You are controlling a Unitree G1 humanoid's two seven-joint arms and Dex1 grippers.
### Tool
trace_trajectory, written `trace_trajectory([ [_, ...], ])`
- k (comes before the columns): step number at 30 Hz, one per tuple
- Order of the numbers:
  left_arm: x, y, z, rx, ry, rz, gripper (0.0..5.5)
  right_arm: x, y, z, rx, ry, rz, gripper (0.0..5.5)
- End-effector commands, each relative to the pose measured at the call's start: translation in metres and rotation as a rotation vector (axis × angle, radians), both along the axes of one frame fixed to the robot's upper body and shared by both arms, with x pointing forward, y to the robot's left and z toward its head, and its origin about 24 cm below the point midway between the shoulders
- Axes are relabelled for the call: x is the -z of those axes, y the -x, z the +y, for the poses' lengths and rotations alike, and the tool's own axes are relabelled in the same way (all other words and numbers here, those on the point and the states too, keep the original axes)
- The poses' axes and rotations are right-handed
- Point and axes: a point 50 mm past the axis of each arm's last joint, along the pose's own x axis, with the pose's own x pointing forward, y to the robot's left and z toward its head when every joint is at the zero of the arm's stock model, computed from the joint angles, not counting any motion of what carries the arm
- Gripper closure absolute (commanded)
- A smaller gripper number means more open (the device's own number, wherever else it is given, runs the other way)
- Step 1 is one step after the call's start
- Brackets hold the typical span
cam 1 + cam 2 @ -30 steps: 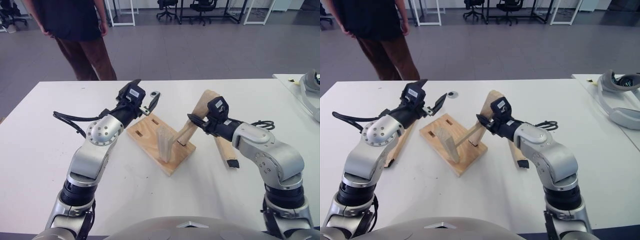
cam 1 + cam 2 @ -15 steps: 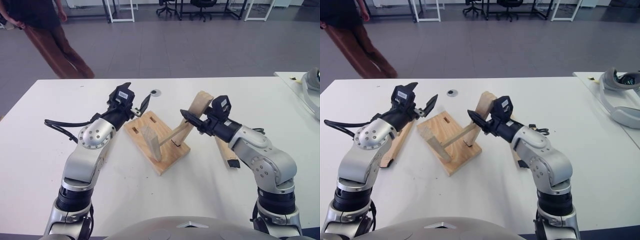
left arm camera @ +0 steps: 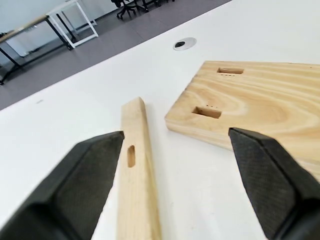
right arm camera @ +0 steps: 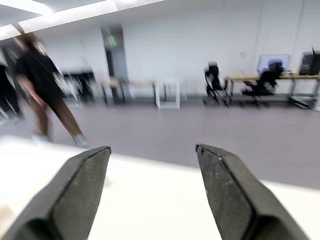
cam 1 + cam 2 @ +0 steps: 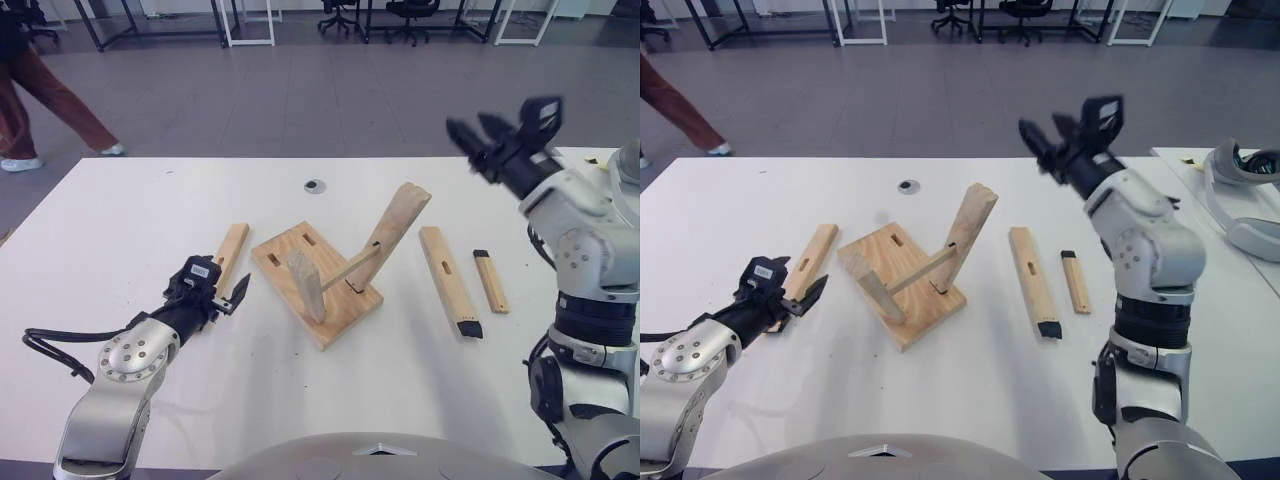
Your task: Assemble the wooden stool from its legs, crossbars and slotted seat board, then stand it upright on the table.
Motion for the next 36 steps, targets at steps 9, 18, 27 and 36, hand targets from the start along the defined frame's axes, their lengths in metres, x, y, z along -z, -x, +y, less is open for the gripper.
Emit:
trace_trajectory([
  [9,0.059,-0.038,-0.011,0.256,0.081,0.251,1.65,0.127,0.04,0.049,-0.697,0.568,0.202,2.32],
  [18,0.036,-0.081,-0.015,0.321,0.449,-0.033,1.65,0.109,0.091,0.071,-1.086,0.347,0.282,2.32],
  [27,0.031,-0.043,0.051,0.168,0.298,-0.079,1.65,0.078,0.049,0.027,-0.819,0.474,0.165,2.32],
  [36,-0.134,-0.033,0.028,0.034,0.412,-0.691,1.65,-0.054,0.019,0.025,-0.479,-0.311,-0.277,2.32],
])
